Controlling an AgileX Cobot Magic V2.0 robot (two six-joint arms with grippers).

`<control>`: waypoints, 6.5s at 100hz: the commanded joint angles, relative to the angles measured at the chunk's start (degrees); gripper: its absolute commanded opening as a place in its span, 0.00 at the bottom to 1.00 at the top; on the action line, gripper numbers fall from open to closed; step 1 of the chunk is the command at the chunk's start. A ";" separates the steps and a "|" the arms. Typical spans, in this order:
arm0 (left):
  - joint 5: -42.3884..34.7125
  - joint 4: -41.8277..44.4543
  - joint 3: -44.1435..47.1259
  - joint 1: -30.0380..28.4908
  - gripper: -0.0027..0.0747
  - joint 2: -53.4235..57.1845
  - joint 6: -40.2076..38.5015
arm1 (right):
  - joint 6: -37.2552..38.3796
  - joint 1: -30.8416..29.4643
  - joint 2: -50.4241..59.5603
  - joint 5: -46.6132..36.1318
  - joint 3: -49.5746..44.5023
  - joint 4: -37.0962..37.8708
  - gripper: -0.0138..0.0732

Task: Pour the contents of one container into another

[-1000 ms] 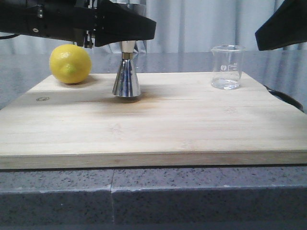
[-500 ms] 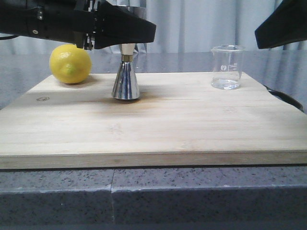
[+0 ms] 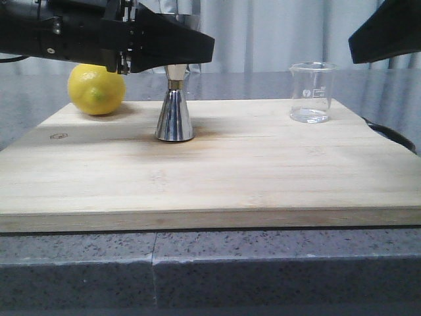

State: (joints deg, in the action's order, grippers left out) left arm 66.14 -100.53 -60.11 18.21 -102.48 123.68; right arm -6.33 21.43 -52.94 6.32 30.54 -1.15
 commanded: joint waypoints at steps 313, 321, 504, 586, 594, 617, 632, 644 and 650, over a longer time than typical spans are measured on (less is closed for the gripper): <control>-20.57 107.95 14.39 0.00 0.23 69.78 -131.41 | 18.82 -0.06 20.51 40.23 14.09 18.71 0.15; -20.57 107.95 14.39 0.00 0.14 69.78 -131.41 | 18.82 -0.06 20.51 40.23 14.09 18.71 0.11; -76.24 99.57 60.59 -17.04 0.01 104.31 -125.74 | 18.82 -0.06 20.51 39.31 14.09 19.51 0.11; -69.28 97.60 60.59 -17.04 0.01 104.31 -118.49 | 18.82 -0.06 20.51 39.32 14.09 19.51 0.11; -69.28 97.60 60.59 -17.04 0.01 104.31 -118.49 | 18.82 -0.06 20.51 39.32 14.09 19.51 0.11; -69.28 97.60 60.59 -17.04 0.01 104.31 -118.49 | 18.82 -0.06 20.51 39.32 14.09 19.51 0.11; -69.28 97.60 60.59 -17.04 0.01 104.31 -118.49 | 18.82 -0.06 20.51 39.32 14.09 19.51 0.11; -69.28 97.60 60.59 -17.04 0.01 104.31 -118.49 | 18.82 -0.06 20.51 39.32 14.09 19.51 0.11; -69.28 97.60 60.59 -17.04 0.01 104.31 -118.49 | 18.82 -0.06 20.51 39.32 14.09 19.51 0.11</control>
State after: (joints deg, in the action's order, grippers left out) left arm 0.97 -2.89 0.14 1.26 0.33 5.07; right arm 12.37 21.43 -32.37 49.41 43.20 16.70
